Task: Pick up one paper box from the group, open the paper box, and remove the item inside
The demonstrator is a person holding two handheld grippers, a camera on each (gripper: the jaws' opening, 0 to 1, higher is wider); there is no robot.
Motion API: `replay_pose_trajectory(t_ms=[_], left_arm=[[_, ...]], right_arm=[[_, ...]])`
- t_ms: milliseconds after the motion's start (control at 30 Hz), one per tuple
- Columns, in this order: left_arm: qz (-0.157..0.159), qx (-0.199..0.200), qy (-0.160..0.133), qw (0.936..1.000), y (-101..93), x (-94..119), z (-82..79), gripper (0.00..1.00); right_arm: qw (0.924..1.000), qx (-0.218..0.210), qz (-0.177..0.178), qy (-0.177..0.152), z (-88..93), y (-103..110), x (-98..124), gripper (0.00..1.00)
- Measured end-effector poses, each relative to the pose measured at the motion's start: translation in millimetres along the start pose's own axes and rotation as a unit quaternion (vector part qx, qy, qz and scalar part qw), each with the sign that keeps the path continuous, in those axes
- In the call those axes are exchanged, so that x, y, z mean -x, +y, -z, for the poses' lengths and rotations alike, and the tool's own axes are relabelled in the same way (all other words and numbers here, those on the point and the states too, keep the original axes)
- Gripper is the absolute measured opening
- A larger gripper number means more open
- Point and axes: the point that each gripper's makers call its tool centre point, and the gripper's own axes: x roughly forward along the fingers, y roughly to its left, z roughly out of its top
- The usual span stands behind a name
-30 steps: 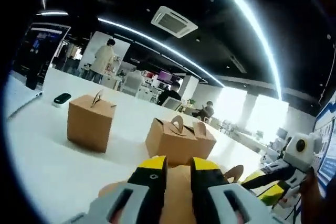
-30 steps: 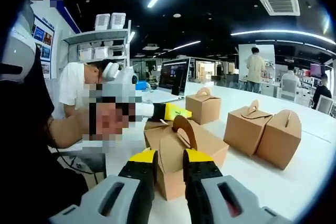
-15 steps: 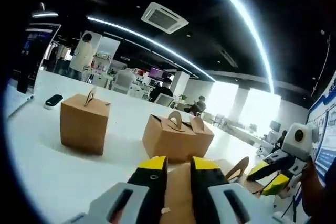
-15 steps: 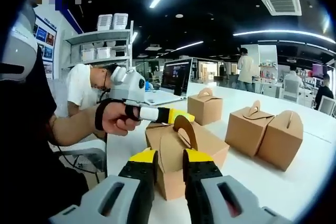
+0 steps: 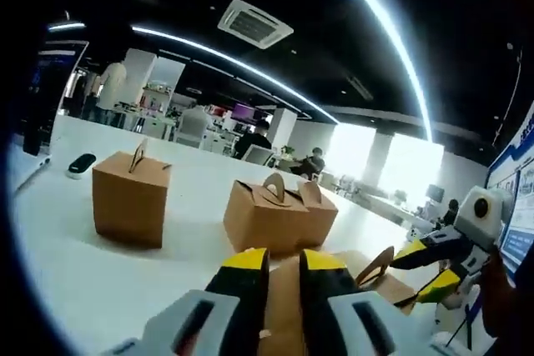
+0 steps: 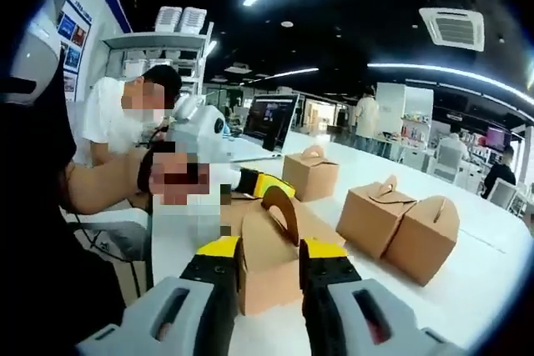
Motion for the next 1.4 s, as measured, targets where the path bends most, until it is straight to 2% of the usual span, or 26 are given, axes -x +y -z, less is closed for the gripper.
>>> replay_pose_trajectory(t_ms=[133,167,333,500,633,833,967,1000,1133,1233,1300,1400], left_arm=[[-0.003,0.011,-0.005,0.9999,-2.5,2,1.2,0.17],[-0.005,0.012,-0.006,0.9999,-2.9,3,1.4,0.17],[-0.014,0.018,-0.020,0.9996,-2.1,4,1.9,0.17],[-0.022,0.023,-0.023,0.9992,-1.4,5,2.0,0.17],[-0.022,0.023,-0.029,0.9991,-2.1,5,2.3,0.17],[-0.021,0.027,-0.034,0.9988,-2.9,6,2.7,0.17],[-0.019,0.031,-0.038,0.9986,-2.9,6,3.3,0.17],[-0.019,0.033,-0.039,0.9985,-2.5,6,3.3,0.17],[-0.021,0.034,-0.041,0.9984,-1.3,6,3.4,0.17],[-0.020,0.034,-0.042,0.9983,-1.8,6,4.0,0.17],[-0.021,0.033,-0.043,0.9983,-2.1,6,3.9,0.17],[-0.021,0.032,-0.042,0.9984,-1.6,7,4.1,0.17]], right_arm=[[0.9992,0.036,0.016,0.004,-8.5,1,1,0.27],[0.9970,0.073,0.022,0.013,-12.5,4,0,0.27],[0.9870,0.152,0.030,0.045,-14.2,14,-2,0.27],[0.9822,0.178,0.015,0.058,-11.1,25,-6,0.28],[0.9725,0.209,0.041,0.093,-0.7,18,-7,0.29],[0.9794,0.176,0.050,0.085,-2.6,17,-5,0.28],[0.9759,0.188,0.047,0.100,3.9,20,-7,0.28],[0.9741,0.195,0.050,0.103,4.1,21,-7,0.27],[0.9564,0.251,0.076,0.128,4.4,15,-5,0.24],[0.9524,0.261,0.074,0.139,10.8,17,-7,0.21],[0.9545,0.254,0.079,0.135,9.1,17,-5,0.21],[0.9724,0.203,0.069,0.092,-4.0,22,-5,0.21]])
